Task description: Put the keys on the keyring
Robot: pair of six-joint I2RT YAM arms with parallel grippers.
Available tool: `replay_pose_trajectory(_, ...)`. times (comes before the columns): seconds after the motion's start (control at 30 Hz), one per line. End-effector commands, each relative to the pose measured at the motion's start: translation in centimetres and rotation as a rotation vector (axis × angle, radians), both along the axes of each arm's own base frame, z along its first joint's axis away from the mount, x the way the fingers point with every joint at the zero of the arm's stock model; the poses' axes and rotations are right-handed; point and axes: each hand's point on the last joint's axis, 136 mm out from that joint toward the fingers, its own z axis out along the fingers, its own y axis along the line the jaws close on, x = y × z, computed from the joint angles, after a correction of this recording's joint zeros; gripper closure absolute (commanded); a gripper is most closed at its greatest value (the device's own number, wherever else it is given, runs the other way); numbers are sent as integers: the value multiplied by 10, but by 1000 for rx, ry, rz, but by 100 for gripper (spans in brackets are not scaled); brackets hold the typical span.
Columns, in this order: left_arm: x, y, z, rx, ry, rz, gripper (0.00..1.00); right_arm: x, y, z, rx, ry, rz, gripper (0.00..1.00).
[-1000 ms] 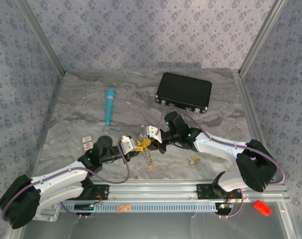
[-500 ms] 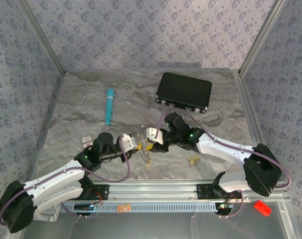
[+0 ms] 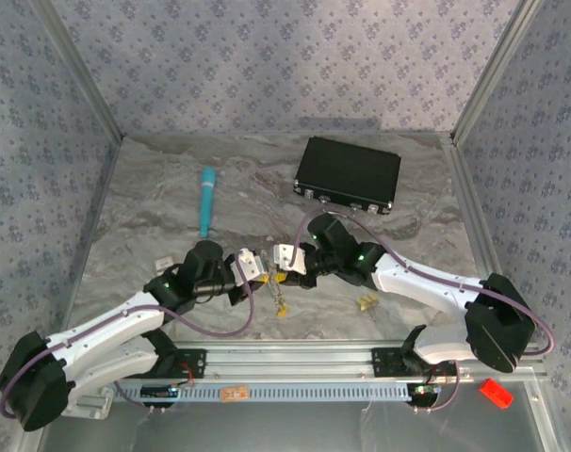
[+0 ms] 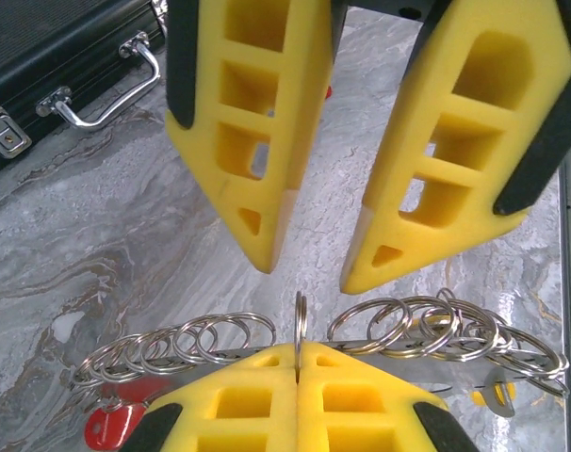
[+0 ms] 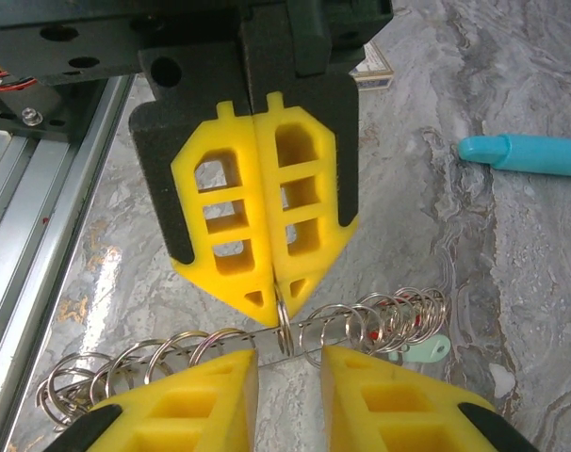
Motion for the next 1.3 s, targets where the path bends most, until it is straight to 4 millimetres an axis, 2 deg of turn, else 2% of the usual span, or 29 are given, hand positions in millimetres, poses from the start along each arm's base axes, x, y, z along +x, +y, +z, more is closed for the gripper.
replay_pose_trajectory(0.0,-4,-9,20,-38,-27,-54,100,-5,7,3,22,2,35,75)
replay_pose_trajectory(0.3,-6,-11,22,-47,-23,-67,100,-9,14,-4,28,33,69,79)
replay_pose_trajectory(0.37,-6,-11,23,-48,-24,-67,100,-9,15,-5,26,35,69,84)
replay_pose_trajectory(0.47,-6,-11,23,-48,-25,-65,100,-10,15,-5,29,35,74,100)
replay_pose_trajectory(0.5,-5,-10,23,-47,-27,-58,98,-10,15,-5,30,37,76,100)
replay_pose_trajectory(0.57,-2,-8,21,-56,-35,-31,80,-11,14,-5,33,42,80,100)
replay_pose_trajectory(0.63,0,-6,18,-84,-52,-10,73,-12,14,-5,41,53,84,100)
replay_pose_trajectory(0.73,-1,-2,11,-139,-64,21,69,-11,12,-5,60,71,83,100)
replay_pose_trajectory(0.9,-4,3,4,-200,-64,49,69,-11,11,-3,94,105,92,100)
replay_pose_trajectory(1.27,-9,3,6,-268,-91,28,74,-14,14,-2,118,145,114,100)
